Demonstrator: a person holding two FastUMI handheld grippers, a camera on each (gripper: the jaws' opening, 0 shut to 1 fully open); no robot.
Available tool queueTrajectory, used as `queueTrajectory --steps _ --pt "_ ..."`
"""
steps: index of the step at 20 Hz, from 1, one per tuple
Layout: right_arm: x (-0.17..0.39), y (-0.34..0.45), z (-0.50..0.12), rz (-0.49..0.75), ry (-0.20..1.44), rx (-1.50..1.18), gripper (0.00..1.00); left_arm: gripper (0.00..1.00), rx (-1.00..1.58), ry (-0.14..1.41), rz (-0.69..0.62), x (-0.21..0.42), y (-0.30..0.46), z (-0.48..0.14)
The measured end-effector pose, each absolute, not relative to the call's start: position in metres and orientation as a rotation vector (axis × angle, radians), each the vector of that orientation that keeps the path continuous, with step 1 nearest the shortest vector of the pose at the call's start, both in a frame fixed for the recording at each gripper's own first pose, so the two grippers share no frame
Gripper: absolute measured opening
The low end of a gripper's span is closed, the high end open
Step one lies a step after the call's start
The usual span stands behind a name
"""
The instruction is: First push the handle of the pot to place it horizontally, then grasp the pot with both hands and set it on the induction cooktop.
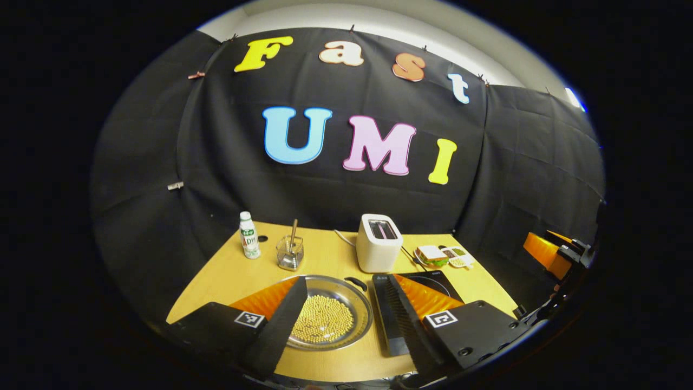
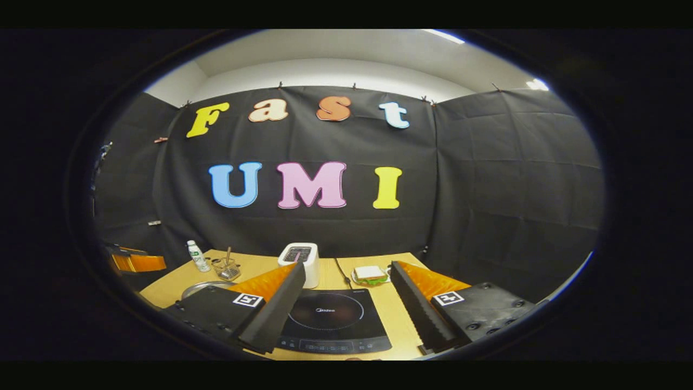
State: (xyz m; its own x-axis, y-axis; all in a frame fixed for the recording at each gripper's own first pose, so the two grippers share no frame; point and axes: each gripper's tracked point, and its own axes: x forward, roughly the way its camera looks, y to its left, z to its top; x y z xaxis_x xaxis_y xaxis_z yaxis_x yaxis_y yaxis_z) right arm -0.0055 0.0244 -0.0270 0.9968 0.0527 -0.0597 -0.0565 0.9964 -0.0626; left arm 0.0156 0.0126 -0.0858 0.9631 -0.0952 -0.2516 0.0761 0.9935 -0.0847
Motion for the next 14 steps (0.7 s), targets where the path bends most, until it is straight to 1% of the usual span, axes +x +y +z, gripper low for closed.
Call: queueTrajectory --steps 1,2,3,5,6,7,8,9,10,11,12,13,14 --pt "-0.006 0.026 -0.029 0.057 0.062 -0.067 1.00 0.91 -0.087 0.285 -0.098 0.015 0.013 -0.093" --pt "-0.007 0.027 -0.031 0.059 0.068 -0.067 0.98 0.86 -0.099 0.303 -0.119 0.015 0.010 -0.100" --pt "-0.008 0.029 -0.034 0.061 0.074 -0.062 0.98 0.84 -0.102 0.328 -0.135 0.013 0.010 -0.108" --pt "-0.009 0.033 -0.037 0.067 0.087 -0.050 0.98 0.73 -0.099 0.377 -0.150 0.013 0.014 -0.127" --pt "-0.009 0.035 -0.040 0.070 0.094 -0.049 0.98 0.64 -0.097 0.402 -0.163 0.011 0.015 -0.136" --pt "-0.009 0.036 -0.042 0.072 0.098 -0.049 0.98 0.67 -0.097 0.431 -0.176 0.008 0.015 -0.144" --pt "-0.010 0.037 -0.042 0.075 0.101 -0.052 0.98 0.56 -0.096 0.449 -0.186 0.007 0.016 -0.151" --pt "-0.011 0.038 -0.043 0.078 0.104 -0.054 0.98 0.60 -0.096 0.462 -0.193 0.006 0.018 -0.157" --pt "-0.011 0.039 -0.044 0.080 0.107 -0.057 0.98 0.49 -0.095 0.477 -0.209 0.003 0.018 -0.163" --pt "-0.011 0.040 -0.046 0.081 0.110 -0.058 0.98 0.53 -0.094 0.493 -0.225 0.001 0.016 -0.169" --pt "-0.013 0.042 -0.047 0.084 0.114 -0.058 0.98 0.39 -0.092 0.503 -0.228 0.000 0.019 -0.174" --pt "-0.014 0.044 -0.048 0.086 0.118 -0.057 0.98 0.36 -0.092 0.516 -0.233 -0.001 0.020 -0.181" --pt "-0.014 0.045 -0.050 0.087 0.123 -0.056 0.98 0.30 -0.095 0.528 -0.236 -0.003 0.022 -0.186"
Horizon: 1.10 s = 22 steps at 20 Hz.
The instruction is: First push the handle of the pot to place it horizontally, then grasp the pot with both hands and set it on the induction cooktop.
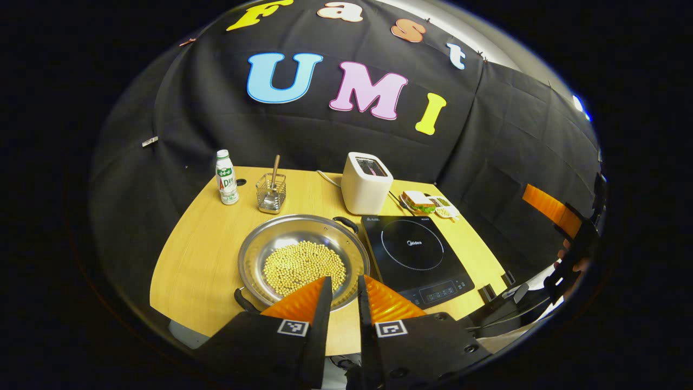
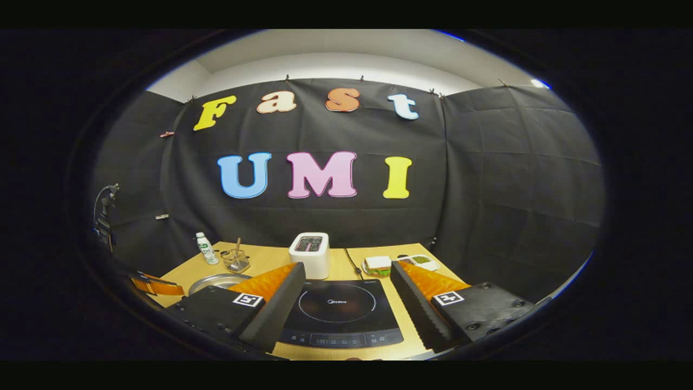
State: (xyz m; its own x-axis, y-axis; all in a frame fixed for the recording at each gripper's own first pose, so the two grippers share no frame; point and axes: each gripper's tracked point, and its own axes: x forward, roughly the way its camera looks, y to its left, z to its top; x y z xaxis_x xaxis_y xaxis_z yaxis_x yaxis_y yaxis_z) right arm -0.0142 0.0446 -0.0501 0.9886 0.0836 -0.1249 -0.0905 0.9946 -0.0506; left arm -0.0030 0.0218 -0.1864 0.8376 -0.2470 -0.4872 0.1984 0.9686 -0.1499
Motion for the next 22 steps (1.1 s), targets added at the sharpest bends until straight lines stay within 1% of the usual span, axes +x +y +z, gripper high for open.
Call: queueTrajectory --steps 1,2,3,4,5,6,13,22 --pt "-0.016 0.046 -0.052 0.089 0.129 -0.056 0.98 0.22 -0.096 0.545 -0.242 -0.005 0.024 -0.193" --pt "-0.017 0.047 -0.055 0.091 0.136 -0.056 0.98 0.22 -0.090 0.566 -0.245 -0.007 0.025 -0.203" --pt "-0.018 0.048 -0.058 0.093 0.143 -0.056 0.98 0.19 -0.080 0.581 -0.245 -0.010 0.028 -0.210" --pt "-0.018 0.048 -0.060 0.094 0.149 -0.055 0.98 0.14 -0.070 0.596 -0.247 -0.012 0.030 -0.217" --pt "-0.019 0.049 -0.063 0.094 0.155 -0.054 0.98 0.11 -0.058 0.614 -0.248 -0.014 0.034 -0.227" --pt "-0.020 0.049 -0.064 0.092 0.161 -0.052 0.98 0.06 -0.047 0.632 -0.248 -0.016 0.037 -0.234" --pt "-0.021 0.055 -0.088 0.089 0.228 -0.025 0.98 0.05 0.012 0.778 -0.246 -0.036 0.059 -0.300" --pt "-0.024 0.067 -0.099 0.111 0.258 -0.033 0.98 0.05 0.078 0.860 -0.278 -0.017 0.090 -0.340"
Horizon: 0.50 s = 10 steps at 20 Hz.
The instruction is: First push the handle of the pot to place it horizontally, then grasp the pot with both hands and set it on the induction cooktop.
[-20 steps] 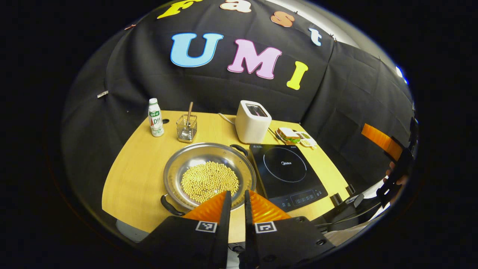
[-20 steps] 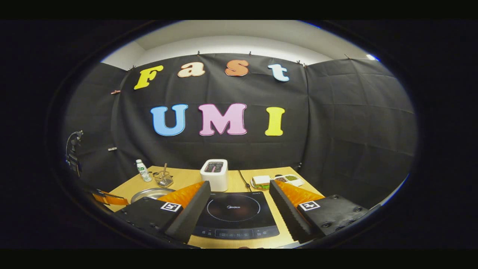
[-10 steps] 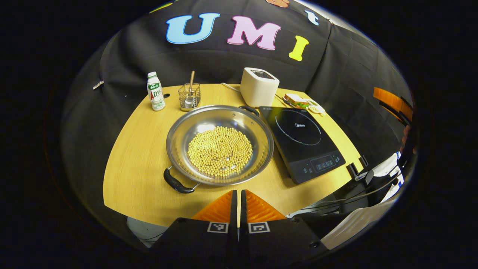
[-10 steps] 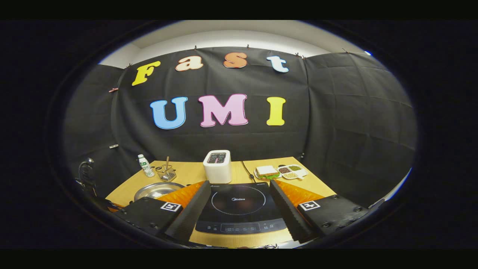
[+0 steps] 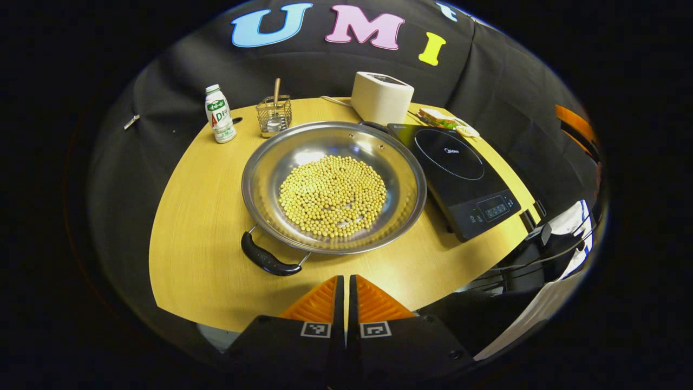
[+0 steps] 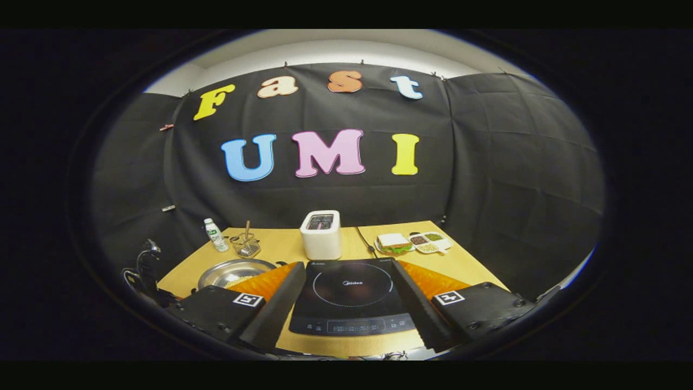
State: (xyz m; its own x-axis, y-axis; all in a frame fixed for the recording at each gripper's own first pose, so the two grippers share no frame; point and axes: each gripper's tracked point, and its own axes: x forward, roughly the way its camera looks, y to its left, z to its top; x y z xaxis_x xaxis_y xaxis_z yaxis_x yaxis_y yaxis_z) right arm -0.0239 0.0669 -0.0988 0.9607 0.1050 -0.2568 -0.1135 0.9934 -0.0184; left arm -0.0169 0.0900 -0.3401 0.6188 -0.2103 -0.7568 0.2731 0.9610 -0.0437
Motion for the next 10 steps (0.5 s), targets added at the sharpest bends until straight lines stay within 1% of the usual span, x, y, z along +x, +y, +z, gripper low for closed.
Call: queueTrajectory --steps 8,9,10 --pt "-0.022 0.074 -0.110 0.121 0.296 -0.060 0.98 0.05 0.100 0.915 -0.298 0.010 0.110 -0.358" --pt "-0.021 0.075 -0.112 0.122 0.301 -0.066 0.98 0.07 0.088 0.917 -0.303 0.010 0.110 -0.356" --pt "-0.022 0.075 -0.113 0.122 0.305 -0.068 0.99 0.05 0.073 0.917 -0.302 0.013 0.110 -0.358"
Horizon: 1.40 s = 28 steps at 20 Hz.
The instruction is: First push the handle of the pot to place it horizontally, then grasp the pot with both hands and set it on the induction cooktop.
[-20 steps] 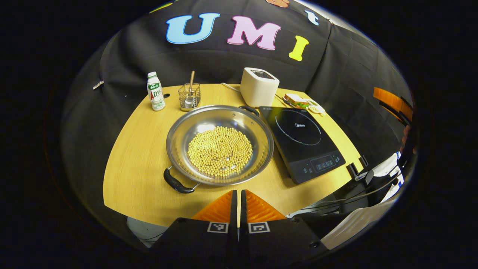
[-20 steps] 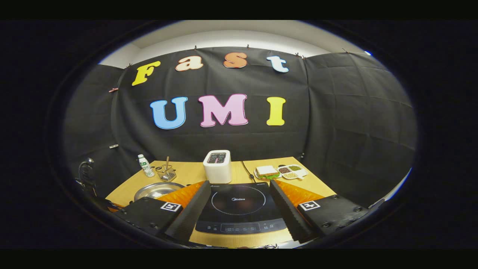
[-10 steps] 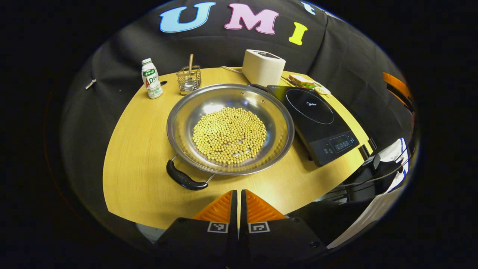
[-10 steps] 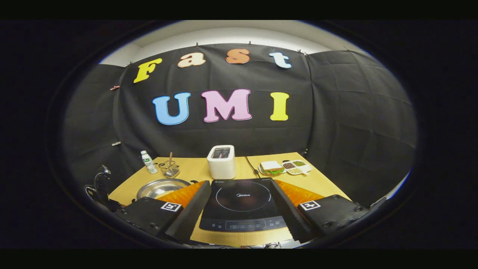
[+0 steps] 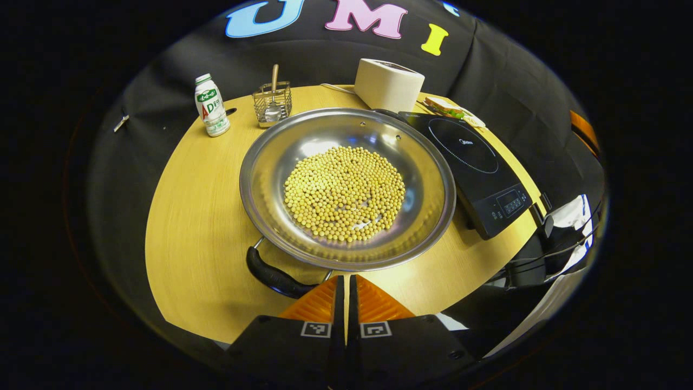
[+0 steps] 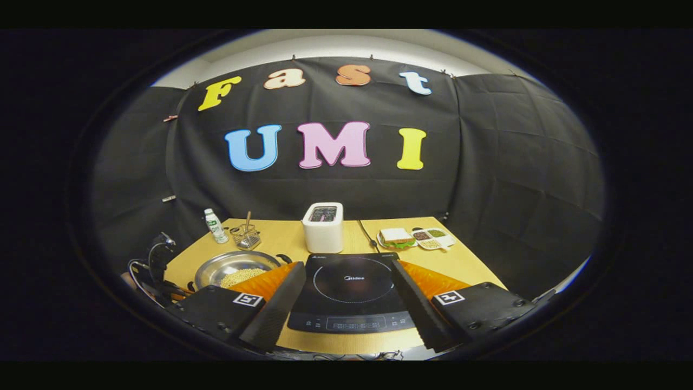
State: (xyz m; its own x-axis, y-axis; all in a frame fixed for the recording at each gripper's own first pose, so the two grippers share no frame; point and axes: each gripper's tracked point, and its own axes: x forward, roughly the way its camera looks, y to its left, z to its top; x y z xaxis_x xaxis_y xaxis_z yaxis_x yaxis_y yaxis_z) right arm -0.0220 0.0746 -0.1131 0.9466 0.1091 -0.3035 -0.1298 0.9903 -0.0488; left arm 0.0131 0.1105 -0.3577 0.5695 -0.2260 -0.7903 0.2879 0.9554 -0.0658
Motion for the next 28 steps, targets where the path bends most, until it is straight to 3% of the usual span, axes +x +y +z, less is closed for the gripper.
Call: queueTrajectory --steps 28 --pt "-0.006 0.078 -0.125 0.091 0.329 -0.076 0.99 0.05 0.065 0.912 -0.080 0.084 0.214 -0.359"
